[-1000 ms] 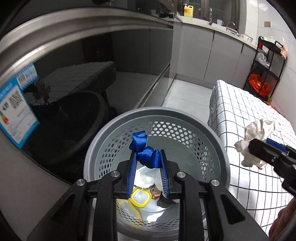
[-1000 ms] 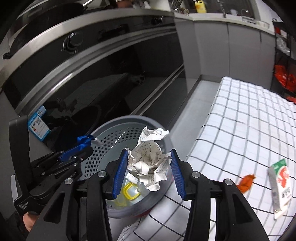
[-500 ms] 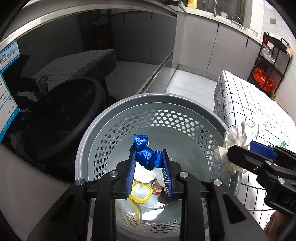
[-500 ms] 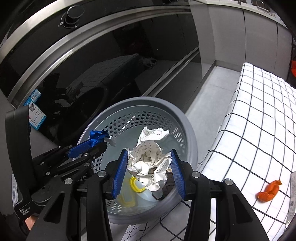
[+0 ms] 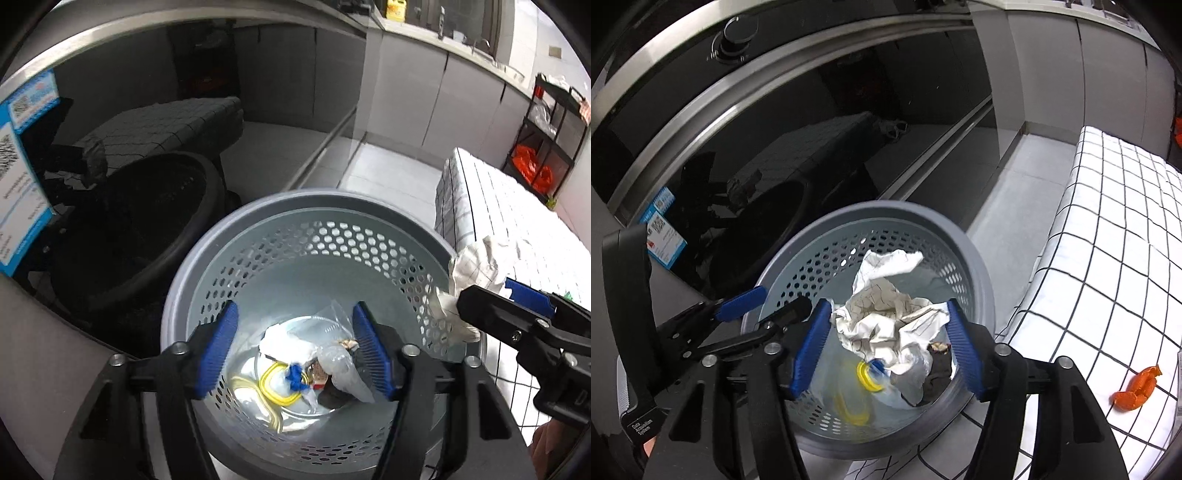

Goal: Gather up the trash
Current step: 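Open both grippers to drop the paper and blue strip into the basket, then move both grippers back toward the carton and orange peel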

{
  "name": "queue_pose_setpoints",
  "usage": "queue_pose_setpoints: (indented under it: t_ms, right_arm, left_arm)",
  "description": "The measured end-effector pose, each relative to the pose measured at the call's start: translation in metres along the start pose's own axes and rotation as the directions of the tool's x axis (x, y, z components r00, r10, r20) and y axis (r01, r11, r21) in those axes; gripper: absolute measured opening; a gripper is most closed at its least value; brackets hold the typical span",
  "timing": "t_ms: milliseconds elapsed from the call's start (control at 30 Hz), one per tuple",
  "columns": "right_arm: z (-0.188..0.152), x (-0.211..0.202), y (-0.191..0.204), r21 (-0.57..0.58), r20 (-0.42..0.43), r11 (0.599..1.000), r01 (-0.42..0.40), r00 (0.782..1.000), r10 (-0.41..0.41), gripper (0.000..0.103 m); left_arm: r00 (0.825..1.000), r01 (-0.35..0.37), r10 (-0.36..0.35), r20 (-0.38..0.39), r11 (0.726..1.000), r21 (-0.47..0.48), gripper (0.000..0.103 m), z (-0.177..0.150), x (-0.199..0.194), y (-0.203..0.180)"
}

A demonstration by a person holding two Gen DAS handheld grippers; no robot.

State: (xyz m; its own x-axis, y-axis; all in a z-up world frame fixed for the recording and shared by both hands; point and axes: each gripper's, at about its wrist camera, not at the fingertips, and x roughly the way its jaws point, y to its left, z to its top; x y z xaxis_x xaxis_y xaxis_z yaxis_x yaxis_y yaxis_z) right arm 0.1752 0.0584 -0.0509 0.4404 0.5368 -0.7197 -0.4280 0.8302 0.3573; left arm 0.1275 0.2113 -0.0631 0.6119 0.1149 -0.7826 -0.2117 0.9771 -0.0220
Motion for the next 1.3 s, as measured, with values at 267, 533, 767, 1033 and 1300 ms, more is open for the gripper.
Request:
queue_pose_setpoints:
  t_ms: [267,533,767,1033,1300]
  right_arm:
    - [-0.002,-0.004,0.000,-0.004,0.000,1.000,0.007,1.000,-0.007,0.061]
    - [-0.001,-0.007,0.002,-0.003,0.008,1.000,0.012,1.000,-0.012,0.072]
    - [-0.003,-0.012,0.002,-0.008,0.014,1.000,0.023,1.000,-0.023,0.072]
    - [-0.007,-0.019,0.000,0.000,0.020,0.999,0.033,0.999,-0.033,0.072]
    - [-0.018,-0.032,-0.006,0.022,0.029,0.998,0.052,0.998,-0.053,0.072]
  left_arm:
    - [1.000,-0.002,0.002,0.004,1.000,-0.002,0.064,0.000,-0.004,0.004]
    - [1.000,0.000,0.000,0.006,1.000,-0.008,0.066,0.000,-0.007,0.005]
    - [1.000,0.002,-0.002,0.010,1.000,-0.012,0.067,-0.001,-0.010,0.007]
    - [1.000,0.007,-0.006,0.020,1.000,-0.009,0.069,-0.001,-0.017,0.003]
    - [0.999,0.013,-0.014,0.041,1.000,0.003,0.071,-0.004,-0.030,-0.002]
